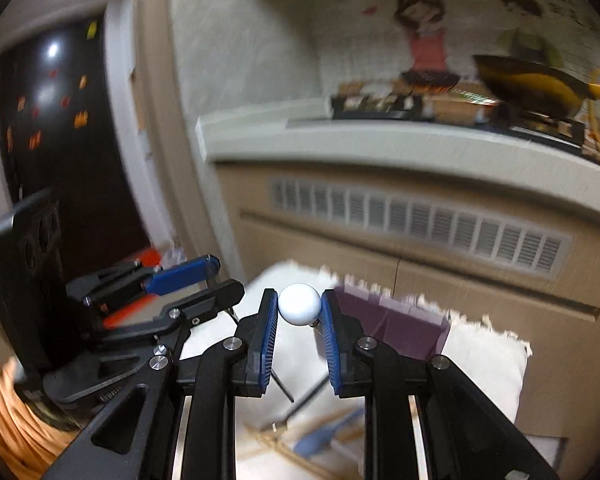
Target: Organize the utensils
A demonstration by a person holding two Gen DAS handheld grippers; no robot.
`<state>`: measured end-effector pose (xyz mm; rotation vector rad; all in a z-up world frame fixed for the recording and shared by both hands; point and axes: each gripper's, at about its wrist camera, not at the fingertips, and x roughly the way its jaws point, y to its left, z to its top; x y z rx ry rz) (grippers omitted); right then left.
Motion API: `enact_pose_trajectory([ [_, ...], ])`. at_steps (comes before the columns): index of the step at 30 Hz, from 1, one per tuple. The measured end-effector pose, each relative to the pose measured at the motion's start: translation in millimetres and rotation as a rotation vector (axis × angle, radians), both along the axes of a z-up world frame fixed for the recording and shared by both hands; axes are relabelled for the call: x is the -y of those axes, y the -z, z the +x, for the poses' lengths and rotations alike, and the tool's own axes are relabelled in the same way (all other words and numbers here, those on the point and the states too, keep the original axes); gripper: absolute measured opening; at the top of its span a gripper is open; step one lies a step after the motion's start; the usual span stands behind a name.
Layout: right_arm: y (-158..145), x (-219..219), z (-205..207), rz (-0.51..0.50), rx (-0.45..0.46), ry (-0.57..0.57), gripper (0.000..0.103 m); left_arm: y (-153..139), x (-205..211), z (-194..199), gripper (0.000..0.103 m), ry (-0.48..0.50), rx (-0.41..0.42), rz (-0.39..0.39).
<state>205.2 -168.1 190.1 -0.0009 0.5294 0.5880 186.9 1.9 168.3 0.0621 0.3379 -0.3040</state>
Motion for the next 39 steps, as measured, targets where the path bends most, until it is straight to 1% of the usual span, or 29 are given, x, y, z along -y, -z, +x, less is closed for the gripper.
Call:
enact_pose_trajectory([
  [1, -9, 4, 7, 0.028, -0.002, 0.009, 0.021, -14, 3, 9, 0.034, 0.003, 0.015, 0.005],
  [3, -25, 14, 24, 0.082, -0.002, 0.039, 0.021, -30, 8, 19, 0.034, -0.006, 0.046, 0.017],
  [5, -34, 21, 37, 0.101, 0.010, 0.077, 0.021, -44, 13, 29, 0.034, -0.012, 0.080, 0.039],
  [7, -33, 29, 48, 0.124, 0.003, 0.093, 0.021, -50, 17, 45, 0.034, -0.019, 0.099, 0.056],
  [9, -24, 36, 66, 0.147, -0.024, 0.109, 0.021, -48, 22, 63, 0.034, -0.015, 0.089, 0.066],
  [13, 11, 49, 96, 0.150, -0.089, 0.144, 0.021, -21, 39, 108, 0.034, -0.005, 0.031, 0.082],
  [16, 49, 54, 123, 0.162, -0.184, 0.170, 0.021, 16, 48, 141, 0.034, -0.005, -0.052, 0.095],
  [17, 62, 55, 130, 0.165, -0.216, 0.178, 0.021, 32, 50, 153, 0.034, -0.002, -0.095, 0.095],
  [18, 80, 56, 139, 0.163, -0.256, 0.186, 0.021, 42, 51, 161, 0.034, -0.003, -0.125, 0.097],
  [21, 114, 55, 151, 0.114, -0.299, 0.214, 0.021, 84, 53, 185, 0.034, -0.011, -0.233, 0.106],
  [23, 135, 52, 157, 0.083, -0.328, 0.213, 0.021, 106, 53, 193, 0.034, -0.013, -0.284, 0.108],
  [25, 147, 49, 159, 0.054, -0.339, 0.218, 0.021, 120, 53, 197, 0.034, -0.014, -0.317, 0.097],
  [27, 156, 45, 157, 0.011, -0.336, 0.220, 0.021, 131, 52, 199, 0.036, -0.010, -0.351, 0.078],
  [29, 160, 42, 153, -0.031, -0.316, 0.231, 0.026, 136, 48, 198, 0.046, -0.016, -0.364, 0.054],
  [30, 159, 40, 147, -0.061, -0.292, 0.232, 0.030, 136, 45, 194, 0.047, -0.023, -0.363, 0.040],
  [33, 151, 36, 126, -0.142, -0.212, 0.242, 0.033, 127, 34, 176, 0.050, -0.036, -0.344, 0.008],
  [34, 145, 33, 120, -0.169, -0.186, 0.244, 0.036, 123, 31, 171, 0.053, -0.039, -0.337, 0.002],
  [35, 142, 31, 109, -0.200, -0.155, 0.245, 0.039, 119, 26, 162, 0.056, -0.045, -0.327, -0.001],
  [37, 137, 29, 91, -0.235, -0.117, 0.243, 0.055, 115, 18, 142, 0.059, -0.050, -0.311, 0.004],
  [39, 137, 27, 74, -0.265, -0.088, 0.234, 0.061, 116, 14, 122, 0.060, -0.036, -0.306, 0.014],
])
